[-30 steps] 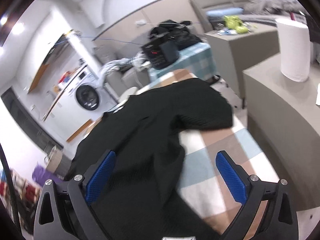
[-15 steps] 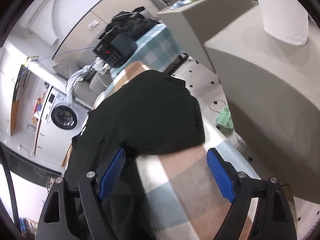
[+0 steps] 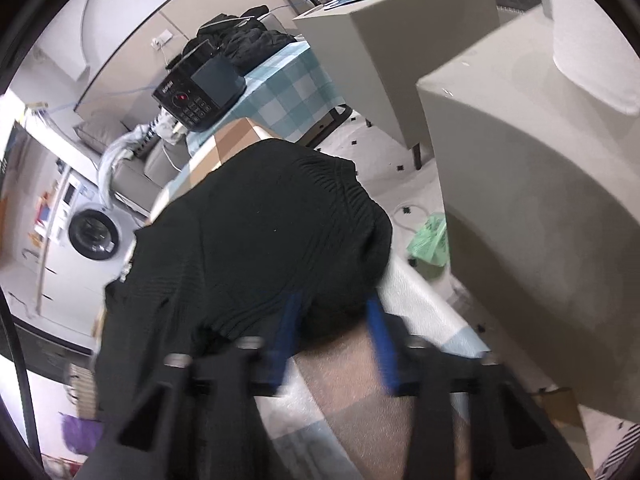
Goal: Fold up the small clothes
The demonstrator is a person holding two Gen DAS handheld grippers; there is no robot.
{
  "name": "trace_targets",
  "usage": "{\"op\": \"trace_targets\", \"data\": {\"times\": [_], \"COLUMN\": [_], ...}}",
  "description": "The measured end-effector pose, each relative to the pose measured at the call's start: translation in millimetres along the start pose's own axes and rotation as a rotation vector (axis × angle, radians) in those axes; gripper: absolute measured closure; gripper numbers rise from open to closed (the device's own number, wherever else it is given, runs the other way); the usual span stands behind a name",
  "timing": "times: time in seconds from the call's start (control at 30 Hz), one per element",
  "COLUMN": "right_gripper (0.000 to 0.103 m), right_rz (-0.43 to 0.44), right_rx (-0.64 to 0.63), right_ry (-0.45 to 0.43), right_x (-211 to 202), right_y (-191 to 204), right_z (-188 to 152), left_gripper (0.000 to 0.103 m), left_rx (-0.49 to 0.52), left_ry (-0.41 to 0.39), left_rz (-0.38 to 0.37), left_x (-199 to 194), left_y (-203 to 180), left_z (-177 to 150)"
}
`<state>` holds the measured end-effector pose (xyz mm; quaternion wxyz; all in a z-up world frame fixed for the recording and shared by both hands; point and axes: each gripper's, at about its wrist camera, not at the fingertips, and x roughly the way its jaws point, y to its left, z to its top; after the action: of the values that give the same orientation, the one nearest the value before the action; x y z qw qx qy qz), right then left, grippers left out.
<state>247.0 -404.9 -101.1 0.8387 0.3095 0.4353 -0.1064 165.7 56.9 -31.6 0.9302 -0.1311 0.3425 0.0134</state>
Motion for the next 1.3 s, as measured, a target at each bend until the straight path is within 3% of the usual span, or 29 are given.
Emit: {"op": "trace_targets", "data": {"times": [0.07,0.27,0.37,0.43,0.53,0.67,0.83,0.97,1.07,1.17,1.3], "right_gripper": [0.088,0.089,0.089,0.089,0.089,0.089,0.088,0.073,0.056,0.056,0.056], "right_rz": [-0.008,-0.022,0.065,0.185,0.316,0.416,0.356,0.329,0.349,0.304,0.24], "right_rx": [-0.002,0.012,0.018,0.002,-0.128,-0.413,-0.536,-0.487,-0.465,-0.393,-0.249], "right_ry": [-0.023,-0.127,-0.182,-0.227,-0.241,-0.103,0.053,0.192,0.159,0.13,0.155], "right_x": [-1.0,-22.5,-34.0,-42.6,-50.5,-37.8,-1.8,22.4,17.7,20.8,33.2], "right_y": [1.1,6.3,20.0,38.5,86.6,172.5,208.3,196.9,185.1,167.8,151.3], "right_z": [0.9,8.6,13.8,15.2,9.3,-24.6,-65.6,-72.7,-71.8,-62.6,-51.2], "left_gripper": [0.002,0.002,0.002,0.002,0.002,0.002,0.002,0.002,0.002,0.002,0.002], "left_rx": [0.0,-0.006,-0.014,-0.027,-0.039,-0.047,-0.064,-0.073,-0.081,-0.093,-0.094], "left_ry": [-0.003,-0.01,-0.013,-0.012,-0.017,-0.029,-0.042,-0.046,-0.049,-0.055,-0.06], "left_rz": [-0.003,-0.001,0.004,0.005,0.009,0.018,0.036,0.053,0.066,0.071,0.077], "left_x": [-1.4,-5.8,-8.6,-9.5,-15.2,-22.8,-34.3,-40.0,-43.8,-47.2,-49.0], "left_y": [0.9,7.8,14.5,20.7,29.4,38.1,48.2,54.4,60.4,65.3,63.6], "left_z": [-0.6,-2.9,-4.5,-4.6,-6.0,-4.9,-6.7,-7.5,-7.6,-7.1,-6.3]}}
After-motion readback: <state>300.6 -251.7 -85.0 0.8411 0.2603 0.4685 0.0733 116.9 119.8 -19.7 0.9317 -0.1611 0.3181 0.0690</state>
